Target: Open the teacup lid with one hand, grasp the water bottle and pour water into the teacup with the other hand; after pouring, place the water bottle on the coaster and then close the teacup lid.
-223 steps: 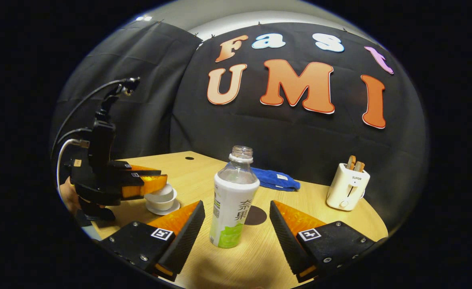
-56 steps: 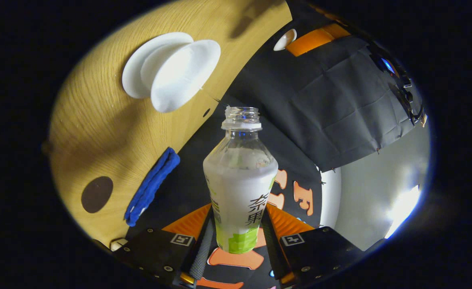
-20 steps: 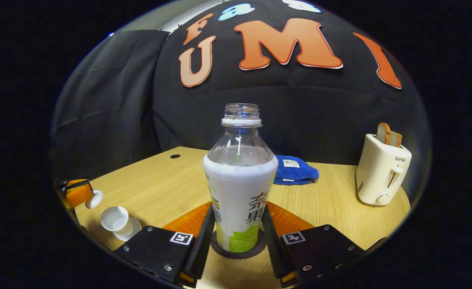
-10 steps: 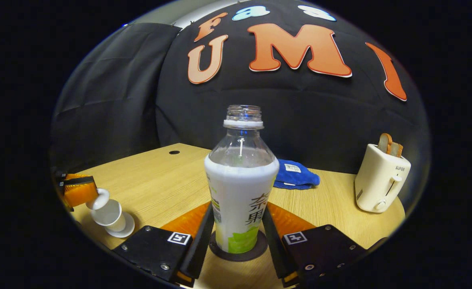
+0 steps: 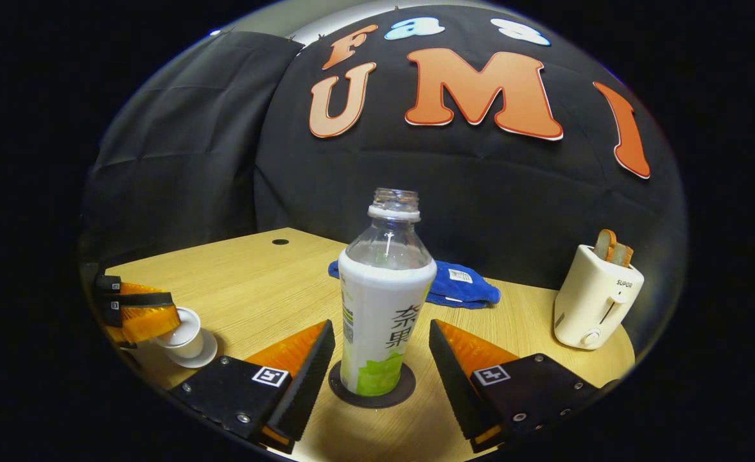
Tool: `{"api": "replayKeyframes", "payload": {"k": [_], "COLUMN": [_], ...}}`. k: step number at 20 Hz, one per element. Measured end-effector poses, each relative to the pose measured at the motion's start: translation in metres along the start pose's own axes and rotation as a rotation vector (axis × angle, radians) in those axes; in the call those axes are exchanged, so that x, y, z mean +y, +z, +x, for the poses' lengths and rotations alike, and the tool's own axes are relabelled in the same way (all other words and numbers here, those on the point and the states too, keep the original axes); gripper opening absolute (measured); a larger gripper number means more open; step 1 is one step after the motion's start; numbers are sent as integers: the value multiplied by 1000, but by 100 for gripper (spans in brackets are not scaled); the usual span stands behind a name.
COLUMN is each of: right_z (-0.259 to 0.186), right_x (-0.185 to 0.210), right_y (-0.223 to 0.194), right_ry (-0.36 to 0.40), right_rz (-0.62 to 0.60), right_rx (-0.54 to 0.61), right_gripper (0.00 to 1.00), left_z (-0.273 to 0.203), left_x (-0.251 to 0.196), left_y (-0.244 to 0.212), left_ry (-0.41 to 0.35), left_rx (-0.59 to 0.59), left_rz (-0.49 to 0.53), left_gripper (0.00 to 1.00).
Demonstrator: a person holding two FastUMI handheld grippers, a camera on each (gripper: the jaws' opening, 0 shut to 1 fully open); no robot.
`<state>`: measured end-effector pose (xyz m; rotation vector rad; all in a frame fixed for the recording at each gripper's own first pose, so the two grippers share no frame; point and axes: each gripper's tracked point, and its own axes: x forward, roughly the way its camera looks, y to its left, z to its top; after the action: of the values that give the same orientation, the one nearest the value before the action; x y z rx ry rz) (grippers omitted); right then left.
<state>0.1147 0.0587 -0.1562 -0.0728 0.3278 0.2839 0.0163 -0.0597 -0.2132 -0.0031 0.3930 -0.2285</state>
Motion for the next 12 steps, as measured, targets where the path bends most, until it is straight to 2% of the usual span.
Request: {"api": "replayKeyframes", "payload": {"k": [1, 2, 5, 7, 9, 10, 11, 12], "right_z": [-4, -9, -27, -39, -52, -58, -65, -72], "right_x": [-1, -2, -6, -10, -18, -21, -24, -27], "right_y": [2, 3, 9, 13, 19, 23, 28, 33], "right_ry": [-2, -4, -16, -28, -51, -63, -70, -83], "right_rz": [5, 11, 34, 43, 49, 52, 55, 61], "right_rx": [-5, -10, -35, -56, -77, -89, -106, -123], "right_gripper": [90, 90, 94, 97, 97, 97, 98, 97], "left_z": [-1, -2, -3, -4, -7, -10, -15, -19], "left_x": [1, 2, 1, -2, -3, -4, -4, -3], "left_y": [-1, 1, -2, -4, -1, 3, 9, 19], "left_ry": [7, 14, 28, 31, 27, 29, 33, 41], "left_rx": [0, -4, 1, 7, -1, -9, -26, -52], "left_rz": [2, 1, 17, 25, 25, 26, 32, 39], "left_gripper": [27, 29, 29, 35, 47, 64, 65, 76]}}
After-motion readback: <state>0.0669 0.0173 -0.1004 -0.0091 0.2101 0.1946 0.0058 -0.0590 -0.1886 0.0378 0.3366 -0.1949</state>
